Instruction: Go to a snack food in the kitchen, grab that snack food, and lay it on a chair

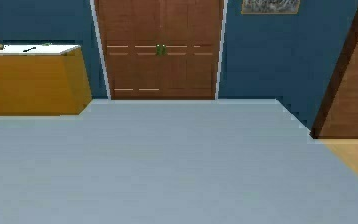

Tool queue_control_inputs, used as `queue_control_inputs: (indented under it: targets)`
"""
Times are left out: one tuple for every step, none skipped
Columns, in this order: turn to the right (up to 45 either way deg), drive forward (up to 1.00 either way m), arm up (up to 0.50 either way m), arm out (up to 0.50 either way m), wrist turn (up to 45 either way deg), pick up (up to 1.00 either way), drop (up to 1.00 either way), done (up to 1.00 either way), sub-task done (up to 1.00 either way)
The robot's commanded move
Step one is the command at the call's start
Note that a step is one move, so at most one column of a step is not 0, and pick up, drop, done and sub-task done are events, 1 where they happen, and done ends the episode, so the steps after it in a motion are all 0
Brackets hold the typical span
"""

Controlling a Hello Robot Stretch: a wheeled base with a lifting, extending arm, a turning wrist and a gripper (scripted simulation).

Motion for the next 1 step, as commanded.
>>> queue_control_inputs:
  targets:
    - [0.0, 0.25, 0.0, 0.0, 0.0, 0.0, 0.0, 0.0, 0.0]
